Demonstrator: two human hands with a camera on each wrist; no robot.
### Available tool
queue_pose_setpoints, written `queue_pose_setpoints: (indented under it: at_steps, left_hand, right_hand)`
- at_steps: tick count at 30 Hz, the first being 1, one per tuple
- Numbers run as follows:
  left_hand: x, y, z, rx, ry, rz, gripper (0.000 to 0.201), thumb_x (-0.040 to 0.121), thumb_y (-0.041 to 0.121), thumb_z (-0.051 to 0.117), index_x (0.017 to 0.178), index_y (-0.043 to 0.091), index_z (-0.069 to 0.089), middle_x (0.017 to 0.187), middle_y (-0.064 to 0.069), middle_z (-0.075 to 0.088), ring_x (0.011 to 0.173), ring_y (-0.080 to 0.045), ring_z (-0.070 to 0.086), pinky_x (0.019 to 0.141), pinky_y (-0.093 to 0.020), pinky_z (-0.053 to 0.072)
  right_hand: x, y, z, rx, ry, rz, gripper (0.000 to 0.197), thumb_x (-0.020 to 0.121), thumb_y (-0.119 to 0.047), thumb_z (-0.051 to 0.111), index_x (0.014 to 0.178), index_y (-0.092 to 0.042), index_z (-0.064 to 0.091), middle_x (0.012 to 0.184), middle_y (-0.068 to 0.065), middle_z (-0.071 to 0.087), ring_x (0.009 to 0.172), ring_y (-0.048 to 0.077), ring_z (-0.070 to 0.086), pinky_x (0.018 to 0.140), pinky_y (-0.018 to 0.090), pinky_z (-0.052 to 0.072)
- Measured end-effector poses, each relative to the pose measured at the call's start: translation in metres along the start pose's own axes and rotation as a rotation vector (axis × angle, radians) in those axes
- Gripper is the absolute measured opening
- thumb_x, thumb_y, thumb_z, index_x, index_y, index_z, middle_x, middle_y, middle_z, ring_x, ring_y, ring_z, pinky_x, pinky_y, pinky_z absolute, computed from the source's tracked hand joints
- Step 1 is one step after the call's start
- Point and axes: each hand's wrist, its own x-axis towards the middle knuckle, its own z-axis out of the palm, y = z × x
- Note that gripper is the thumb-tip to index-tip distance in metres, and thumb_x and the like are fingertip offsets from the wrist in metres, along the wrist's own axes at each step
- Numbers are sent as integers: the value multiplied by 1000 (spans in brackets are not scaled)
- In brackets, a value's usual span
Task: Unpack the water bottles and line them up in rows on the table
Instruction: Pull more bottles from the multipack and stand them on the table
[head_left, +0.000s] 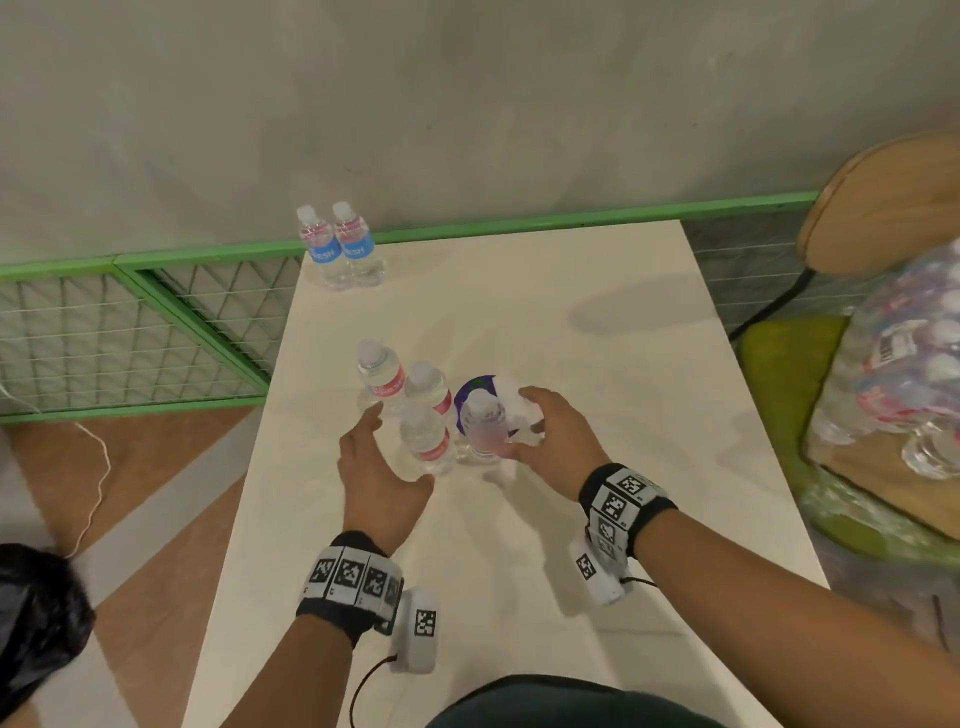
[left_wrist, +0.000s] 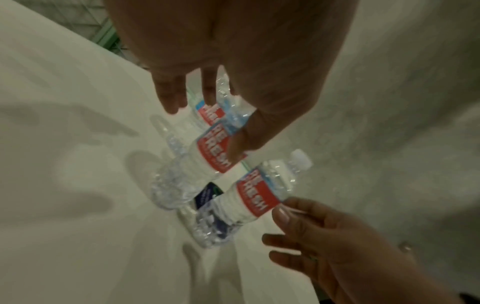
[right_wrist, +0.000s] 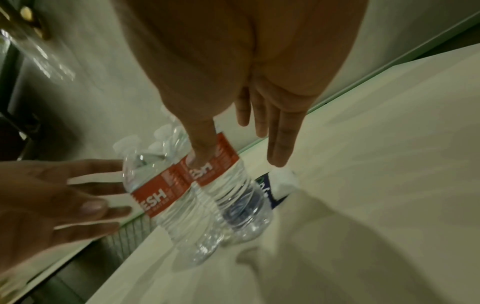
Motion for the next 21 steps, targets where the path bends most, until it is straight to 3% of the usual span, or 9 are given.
queue_pose_setpoints:
  at_steps: [3, 6, 8, 11, 13, 16, 19, 21]
  left_hand:
    - [-16, 43, -5, 27, 185, 267, 77, 66, -2, 74, 131, 24, 43, 116, 8, 40, 108, -20, 43, 92, -46, 46]
    - [-27, 101, 13, -76, 54, 421, 46, 76, -9, 68, 109, 22, 58, 99, 8, 59, 90, -12, 57, 79, -28, 48]
    - [-32, 135, 45, -76, -120, 490, 36, 80, -8, 64, 98, 24, 62, 89, 8, 63, 81, -11, 60, 73, -13, 45]
    - [-40, 173, 113, 51, -357, 673, 30, 82, -3, 61, 96, 24, 63, 88, 15, 58, 77, -5, 56, 72, -10, 42]
    - [-47, 189, 169, 112, -509, 727, 27, 83, 1, 59, 96, 24, 63, 88, 17, 55, 76, -3, 54, 72, -13, 42]
    - [-60, 205, 251, 197, -714, 726, 23, 86, 8, 53, 98, 26, 60, 91, 15, 53, 77, -2, 53, 76, -27, 49]
    - [-75, 229, 312, 260, -779, 762, 25, 86, 18, 59, 111, 24, 56, 105, 10, 49, 89, -7, 54, 85, -33, 51]
    - [-84, 255, 345, 202, -727, 768, 43, 83, 29, 68, 122, 24, 50, 118, 7, 42, 100, -9, 52, 96, -28, 48]
  right_hand:
    - [-29, 31, -42, 37, 71, 17, 36, 82, -36, 73, 115, -31, 60, 106, -14, 62, 85, 7, 62, 75, 20, 48]
    - [-69, 75, -92, -1, 105, 100, 7, 89, -26, 66, 96, -29, 66, 78, -8, 67, 73, 8, 63, 66, 12, 47]
    - [-97, 106, -124, -41, 135, 159, 6, 89, -24, 65, 91, -30, 66, 73, -8, 67, 67, 4, 61, 60, 6, 43]
    - [-130, 153, -167, -96, 153, 293, 6, 89, -24, 66, 91, -29, 66, 76, -9, 67, 70, 3, 60, 58, 7, 43]
    - [-147, 182, -193, -107, 193, 382, 6, 88, -24, 67, 92, -28, 68, 80, -9, 68, 73, 3, 60, 62, 9, 42]
    - [-161, 214, -226, -98, 248, 455, 9, 85, -20, 67, 93, -24, 70, 82, -7, 69, 76, 9, 61, 66, 16, 44]
    - [-163, 232, -258, -82, 311, 479, 12, 85, -16, 65, 91, -26, 64, 81, -6, 67, 77, 15, 62, 70, 25, 50]
    - [-157, 238, -276, -56, 385, 476, 24, 85, -11, 64, 106, -22, 63, 90, -2, 68, 80, 16, 64, 78, 31, 55]
